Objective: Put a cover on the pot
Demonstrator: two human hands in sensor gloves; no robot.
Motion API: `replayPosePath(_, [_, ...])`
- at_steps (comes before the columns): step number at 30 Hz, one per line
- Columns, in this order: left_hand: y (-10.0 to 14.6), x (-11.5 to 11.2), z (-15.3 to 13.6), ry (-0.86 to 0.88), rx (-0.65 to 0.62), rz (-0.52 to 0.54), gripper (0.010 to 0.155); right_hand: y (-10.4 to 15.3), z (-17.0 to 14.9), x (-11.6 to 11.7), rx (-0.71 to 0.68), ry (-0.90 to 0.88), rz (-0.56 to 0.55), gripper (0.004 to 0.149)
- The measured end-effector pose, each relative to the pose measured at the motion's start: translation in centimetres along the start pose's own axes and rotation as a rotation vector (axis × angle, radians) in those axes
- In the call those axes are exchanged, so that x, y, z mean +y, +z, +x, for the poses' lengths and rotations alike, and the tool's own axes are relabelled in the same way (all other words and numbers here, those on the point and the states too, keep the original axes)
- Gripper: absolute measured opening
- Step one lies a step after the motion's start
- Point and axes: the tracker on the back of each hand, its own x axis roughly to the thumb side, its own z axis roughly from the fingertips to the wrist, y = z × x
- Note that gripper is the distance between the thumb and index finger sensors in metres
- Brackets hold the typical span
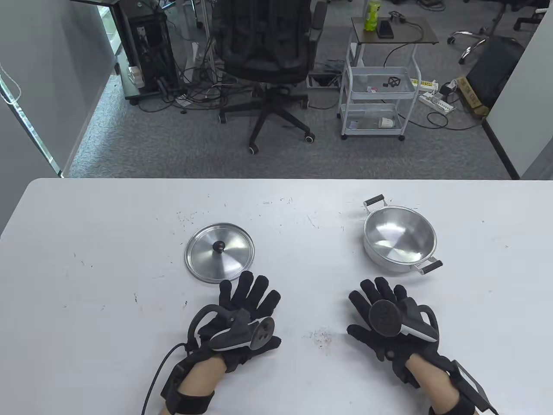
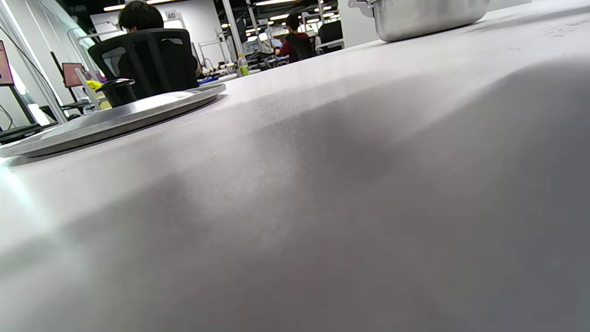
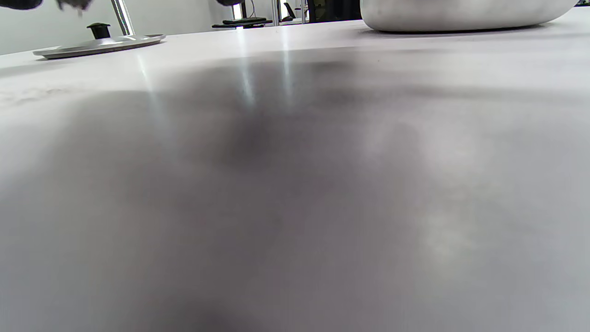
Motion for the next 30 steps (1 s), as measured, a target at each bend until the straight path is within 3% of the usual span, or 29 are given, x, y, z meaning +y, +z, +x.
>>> replayPosePath(16, [0.1, 0.5, -0.7, 0.023, 0.017, 0.028, 0.101, 0.1, -0.1, -0.3, 0.013, -0.018, -0.012, 0.083])
replayPosePath(20, [0.1, 1.0, -0.8, 0.042, 0.015, 0.039, 0.101, 0.5, -1.1, -2.0, 0.069, -0.032, -0.070, 0.086])
replayPosePath(26, [0.5, 1.8, -1.5, 0.057, 0.034, 0.079, 0.100, 1.8, -6.6, -6.2, 0.354, -0.029, -0.247, 0.088])
replayPosePath(30, [0.5, 1.8, -1.8, 0.061, 0.041, 0.081, 0.100, 1.1, -12.0, -7.9, 0.528, -0.183, -0.230, 0.091])
